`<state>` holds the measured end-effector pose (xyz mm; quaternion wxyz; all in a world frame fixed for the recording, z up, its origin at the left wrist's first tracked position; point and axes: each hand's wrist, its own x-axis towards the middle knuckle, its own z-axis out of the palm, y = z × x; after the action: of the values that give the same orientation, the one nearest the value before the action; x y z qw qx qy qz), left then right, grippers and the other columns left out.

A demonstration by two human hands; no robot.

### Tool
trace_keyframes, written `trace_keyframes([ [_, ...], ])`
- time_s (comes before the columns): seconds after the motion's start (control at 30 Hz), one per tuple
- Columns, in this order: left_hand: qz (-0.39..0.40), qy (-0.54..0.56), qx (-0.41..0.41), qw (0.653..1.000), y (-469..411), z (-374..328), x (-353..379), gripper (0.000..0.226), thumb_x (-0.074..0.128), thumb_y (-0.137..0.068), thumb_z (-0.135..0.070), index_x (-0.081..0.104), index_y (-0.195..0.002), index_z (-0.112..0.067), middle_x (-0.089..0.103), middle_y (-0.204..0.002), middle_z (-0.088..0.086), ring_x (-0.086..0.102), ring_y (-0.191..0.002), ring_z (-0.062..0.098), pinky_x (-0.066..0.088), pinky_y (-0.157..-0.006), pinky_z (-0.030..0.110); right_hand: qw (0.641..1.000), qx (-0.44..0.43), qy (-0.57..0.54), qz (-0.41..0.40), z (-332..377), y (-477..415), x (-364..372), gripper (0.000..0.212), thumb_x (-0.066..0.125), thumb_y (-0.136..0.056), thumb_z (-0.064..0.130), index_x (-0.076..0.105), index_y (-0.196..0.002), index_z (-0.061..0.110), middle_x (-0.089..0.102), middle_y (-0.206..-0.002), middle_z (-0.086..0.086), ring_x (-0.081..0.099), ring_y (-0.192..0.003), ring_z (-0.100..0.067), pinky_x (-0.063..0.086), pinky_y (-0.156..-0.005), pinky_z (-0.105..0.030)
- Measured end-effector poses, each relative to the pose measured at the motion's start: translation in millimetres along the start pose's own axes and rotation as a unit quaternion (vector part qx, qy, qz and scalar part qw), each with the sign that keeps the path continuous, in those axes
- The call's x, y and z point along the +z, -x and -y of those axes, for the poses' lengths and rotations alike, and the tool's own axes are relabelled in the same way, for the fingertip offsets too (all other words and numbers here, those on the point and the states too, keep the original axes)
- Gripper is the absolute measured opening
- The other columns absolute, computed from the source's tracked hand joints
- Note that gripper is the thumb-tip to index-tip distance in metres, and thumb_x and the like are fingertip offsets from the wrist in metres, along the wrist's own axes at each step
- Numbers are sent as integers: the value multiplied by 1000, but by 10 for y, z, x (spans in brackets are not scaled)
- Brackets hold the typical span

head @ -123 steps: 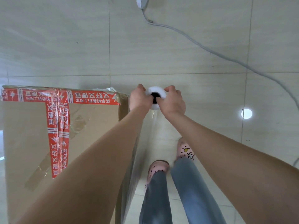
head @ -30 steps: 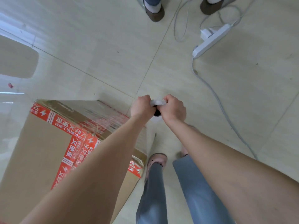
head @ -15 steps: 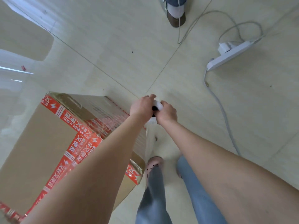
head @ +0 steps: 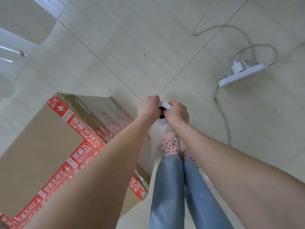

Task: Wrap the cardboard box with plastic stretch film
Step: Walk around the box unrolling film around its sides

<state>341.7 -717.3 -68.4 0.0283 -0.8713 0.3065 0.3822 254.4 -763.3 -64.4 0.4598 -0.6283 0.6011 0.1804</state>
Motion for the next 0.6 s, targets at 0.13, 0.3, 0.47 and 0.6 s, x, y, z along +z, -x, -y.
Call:
trace_keyframes([
  [0.13, -3, 109, -80, 991, -88, 118, -110, 12, 56, -79, -17, 50, -89, -12, 60, -90, 9, 56, -79, 27, 38, -58, 29, 999, -17, -8, -37, 202, -83, 16, 41, 57, -81, 16, 58, -121, 24, 64, -114, -2, 59, -102, -25, 37, -71, -24],
  [0.3, -11, 204, -170, 964, -137, 271, -227, 21, 57, -79, -26, 49, -88, -9, 64, -92, 11, 66, -81, 32, 56, -71, 37, 995, 45, -65, 54, 442, -148, 61, 47, 59, -82, 24, 48, -128, 21, 59, -118, -6, 60, -96, -27, 51, -81, -34],
  [0.47, 22, 180, -162, 970, -189, 386, -311, 27, 57, -81, -30, 53, -89, -5, 65, -92, 12, 65, -83, 31, 52, -63, 33, 995, 47, -70, 56, 665, -225, 88, 38, 51, -83, 10, 53, -121, 15, 58, -119, -11, 58, -104, -32, 53, -86, -44],
  [0.6, 21, 56, -45, 997, -338, 376, -480, 27, 54, -85, -16, 49, -111, -9, 60, -102, 12, 58, -90, 30, 37, -60, 32, 998, 37, -32, 50, 765, -262, 153, 30, 51, -81, 10, 58, -110, 15, 63, -110, -11, 62, -95, -32, 54, -82, -43],
])
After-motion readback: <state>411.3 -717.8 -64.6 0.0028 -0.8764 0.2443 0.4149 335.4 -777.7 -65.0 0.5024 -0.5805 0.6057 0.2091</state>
